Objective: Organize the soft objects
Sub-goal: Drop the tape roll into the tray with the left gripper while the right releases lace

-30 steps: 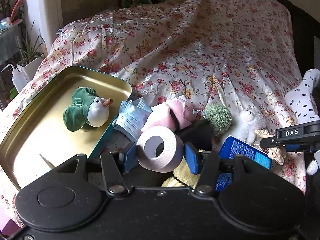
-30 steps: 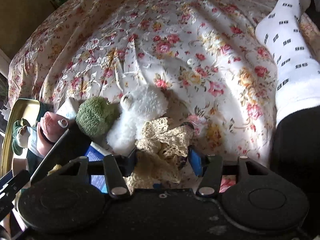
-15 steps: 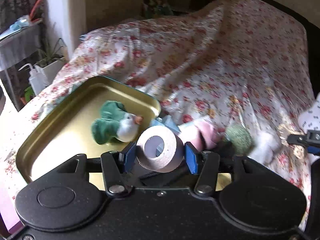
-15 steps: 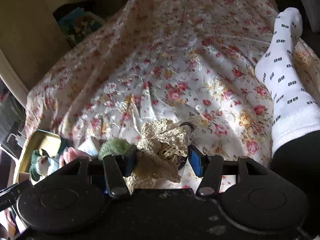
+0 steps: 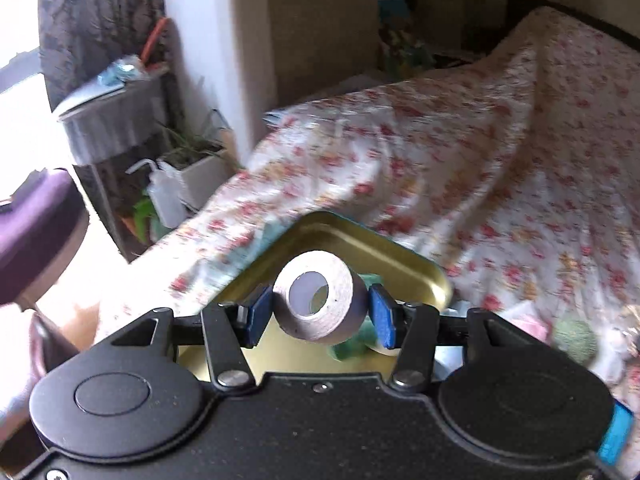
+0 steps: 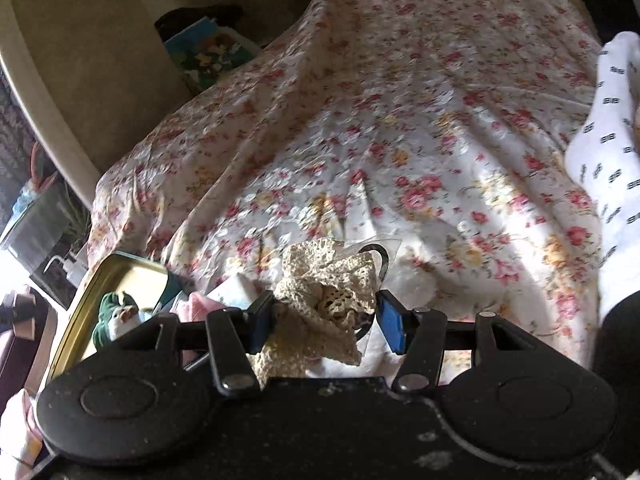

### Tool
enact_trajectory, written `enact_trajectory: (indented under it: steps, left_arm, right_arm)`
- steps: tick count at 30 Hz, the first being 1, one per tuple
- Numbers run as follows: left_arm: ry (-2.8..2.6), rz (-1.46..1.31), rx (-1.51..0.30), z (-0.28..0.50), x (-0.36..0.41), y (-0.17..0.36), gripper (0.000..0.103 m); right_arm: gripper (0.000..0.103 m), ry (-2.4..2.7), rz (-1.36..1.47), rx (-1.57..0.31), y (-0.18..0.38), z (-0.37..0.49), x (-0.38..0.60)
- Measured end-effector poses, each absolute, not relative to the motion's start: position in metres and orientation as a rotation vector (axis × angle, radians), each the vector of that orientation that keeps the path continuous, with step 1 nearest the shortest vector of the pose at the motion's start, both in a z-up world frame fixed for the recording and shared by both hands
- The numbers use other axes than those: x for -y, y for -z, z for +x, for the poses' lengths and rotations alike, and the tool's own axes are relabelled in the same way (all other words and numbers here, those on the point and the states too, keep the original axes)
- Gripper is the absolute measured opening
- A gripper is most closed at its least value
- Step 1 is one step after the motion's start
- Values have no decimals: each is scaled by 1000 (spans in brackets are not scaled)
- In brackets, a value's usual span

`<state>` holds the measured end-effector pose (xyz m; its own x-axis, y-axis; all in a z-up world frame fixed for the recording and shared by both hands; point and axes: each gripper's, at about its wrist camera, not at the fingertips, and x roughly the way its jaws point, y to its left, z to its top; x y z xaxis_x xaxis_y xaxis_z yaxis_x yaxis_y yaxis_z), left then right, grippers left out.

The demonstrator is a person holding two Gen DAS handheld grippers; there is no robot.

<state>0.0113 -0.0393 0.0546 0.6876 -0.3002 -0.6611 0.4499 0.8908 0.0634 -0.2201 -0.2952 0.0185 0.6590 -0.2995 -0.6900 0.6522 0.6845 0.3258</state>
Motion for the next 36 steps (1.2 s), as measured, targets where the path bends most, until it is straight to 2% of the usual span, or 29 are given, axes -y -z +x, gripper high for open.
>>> enact_trajectory:
  steps: [9, 23, 25, 27, 28, 36]
  left_arm:
    - [292, 268, -736, 50, 17, -42, 51]
    - [261, 210, -841, 84, 9, -35, 51]
    - [242, 212, -845, 87, 8, -34, 54]
    - [218, 204, -839, 89, 6, -36, 65]
    - [208, 199, -832, 89, 5, -38, 67]
    - [213, 182, -833, 89, 0, -40, 69]
  right_arm:
    - [54, 451, 550, -690, -36, -182, 251]
    - [55, 141, 399, -747, -74, -64, 135]
    - [57, 124, 390, -744, -75, -53, 126]
    - [63, 109, 386, -747, -75, -42, 122]
    - [64, 109, 382, -745, -74, -36, 120]
    - [64, 144, 390, -776, -66, -27, 120]
